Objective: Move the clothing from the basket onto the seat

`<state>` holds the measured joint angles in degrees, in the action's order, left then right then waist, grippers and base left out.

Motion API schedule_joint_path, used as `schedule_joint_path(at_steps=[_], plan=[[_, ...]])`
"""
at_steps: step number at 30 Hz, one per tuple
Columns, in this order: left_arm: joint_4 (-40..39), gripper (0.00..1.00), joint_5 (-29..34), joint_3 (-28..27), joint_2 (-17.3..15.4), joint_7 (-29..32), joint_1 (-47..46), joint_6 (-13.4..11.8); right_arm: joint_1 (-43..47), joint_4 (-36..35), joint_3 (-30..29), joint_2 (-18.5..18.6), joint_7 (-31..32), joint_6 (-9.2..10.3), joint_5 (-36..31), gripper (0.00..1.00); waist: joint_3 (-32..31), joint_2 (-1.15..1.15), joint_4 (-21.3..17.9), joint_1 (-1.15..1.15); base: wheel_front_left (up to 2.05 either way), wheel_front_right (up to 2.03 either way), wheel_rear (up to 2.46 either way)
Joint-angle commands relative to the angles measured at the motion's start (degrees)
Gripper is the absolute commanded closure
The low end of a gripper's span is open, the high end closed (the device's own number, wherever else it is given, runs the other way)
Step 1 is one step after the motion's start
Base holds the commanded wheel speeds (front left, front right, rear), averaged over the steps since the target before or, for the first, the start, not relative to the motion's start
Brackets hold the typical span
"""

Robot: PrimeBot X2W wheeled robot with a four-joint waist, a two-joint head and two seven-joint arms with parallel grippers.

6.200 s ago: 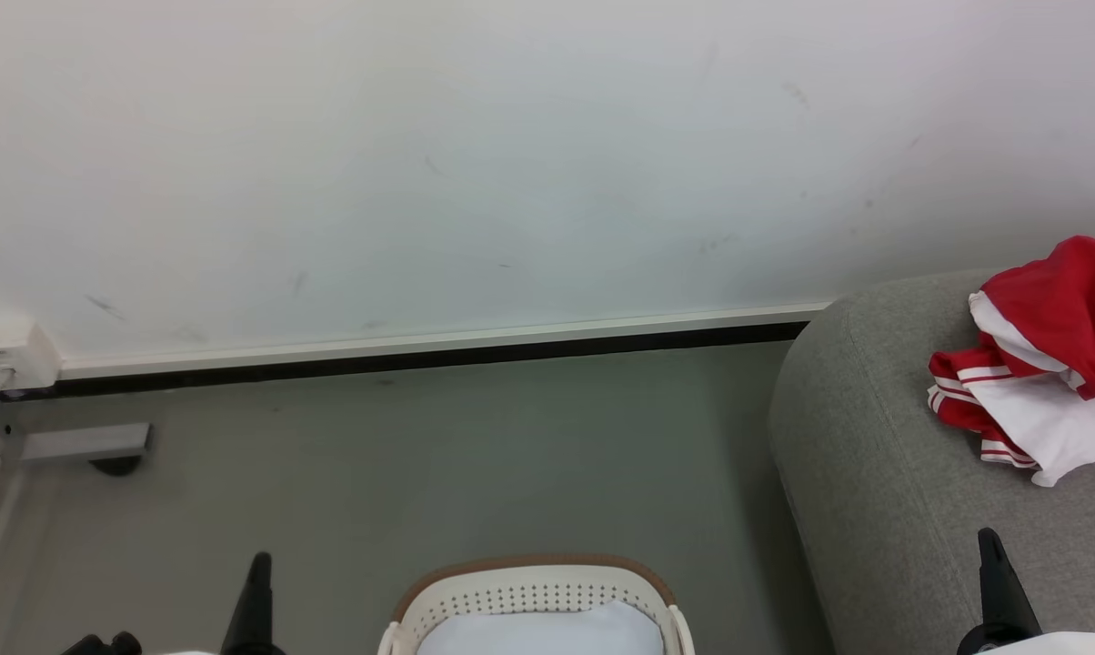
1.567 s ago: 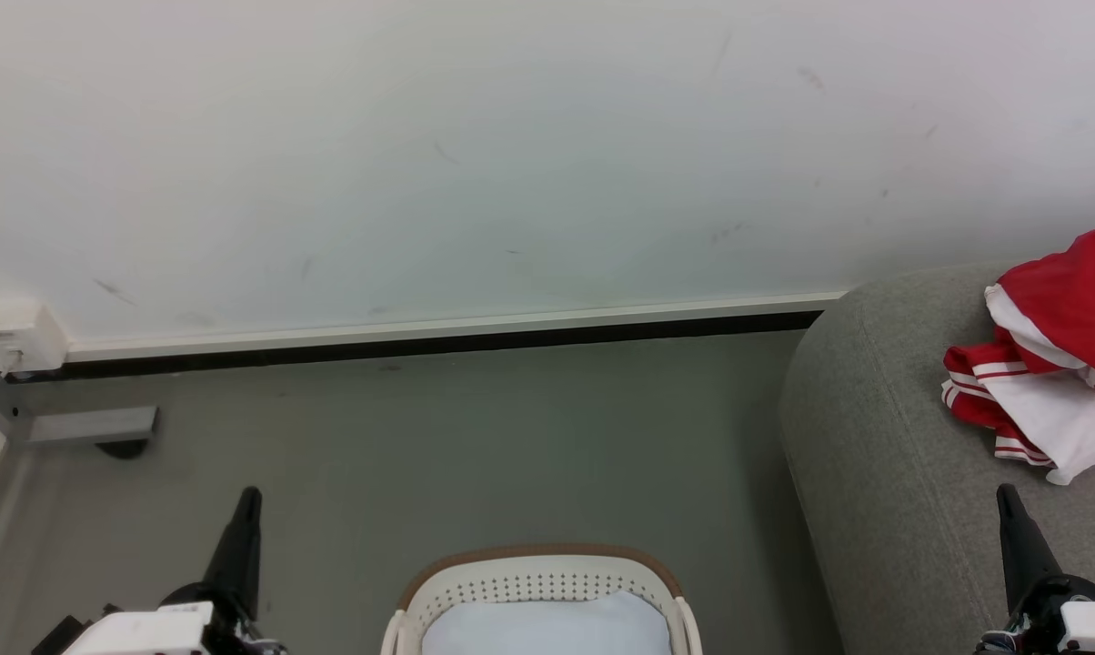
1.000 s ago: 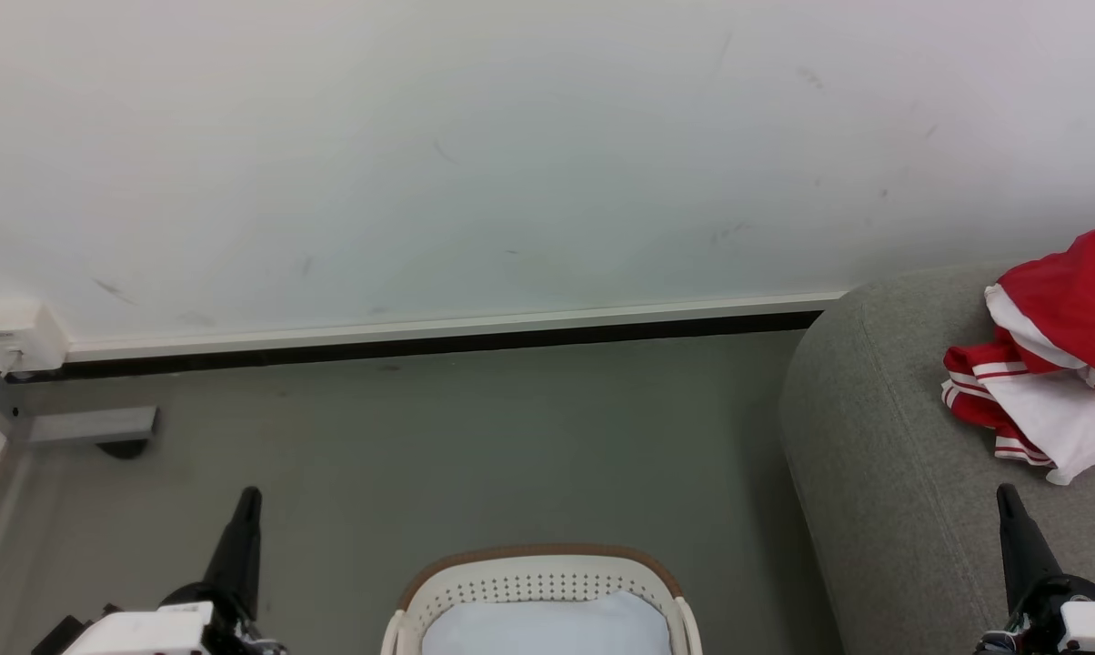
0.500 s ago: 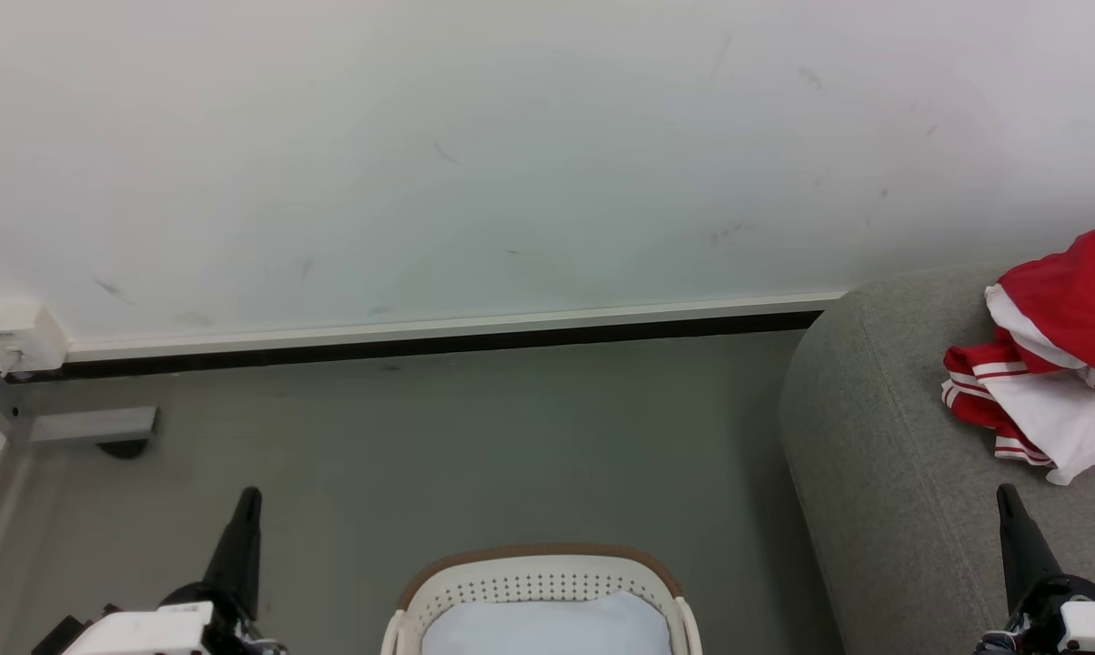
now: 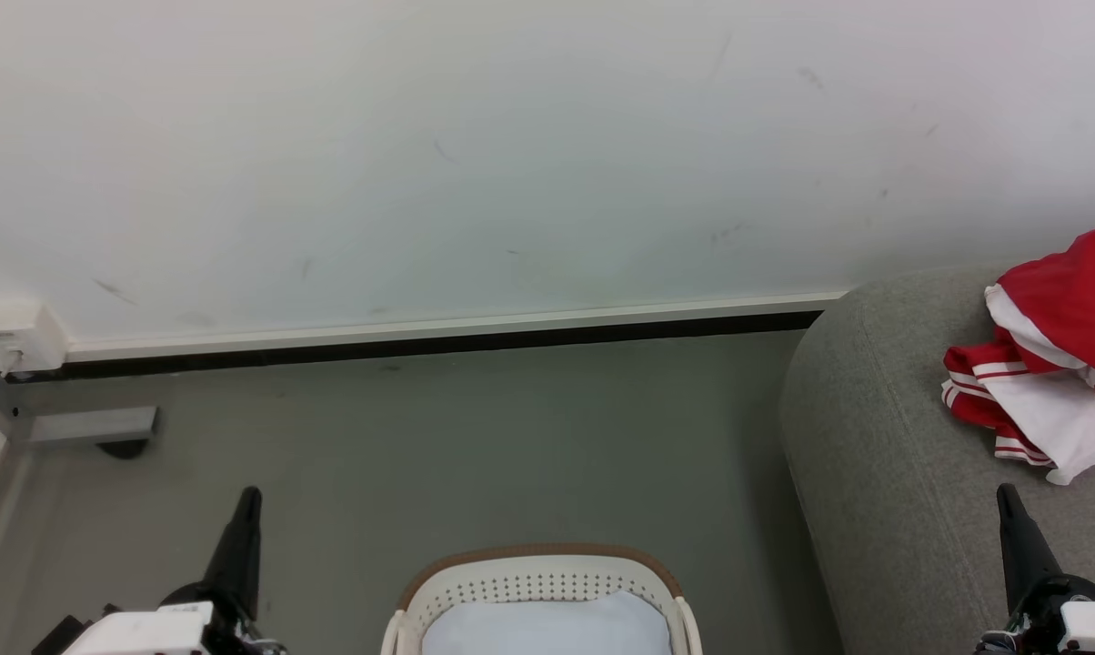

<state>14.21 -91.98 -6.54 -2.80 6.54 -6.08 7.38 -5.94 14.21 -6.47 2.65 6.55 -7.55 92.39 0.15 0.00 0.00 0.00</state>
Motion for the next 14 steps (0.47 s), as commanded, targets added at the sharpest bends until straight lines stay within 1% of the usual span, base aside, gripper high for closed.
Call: schedule_joint_path(at_steps=[1, 14], plan=[[-0.2, 1.0, -0.8, -0.1, -0.2, 0.2, -0.5, 0.3, -0.7, -0.3, -0.2, 0.4, 0.2, 0.12, 0.0, 1.0, 0.0, 0.0, 0.0, 0.0, 0.0, 0.0, 0.0], [-0.2, 1.0, -0.8, -0.1, -0.2, 0.2, -0.5, 0.3, -0.7, -0.3, -0.2, 0.4, 0.2, 0.12, 0.0, 1.0, 0.0, 0.0, 0.0, 0.0, 0.0, 0.0, 0.0]])
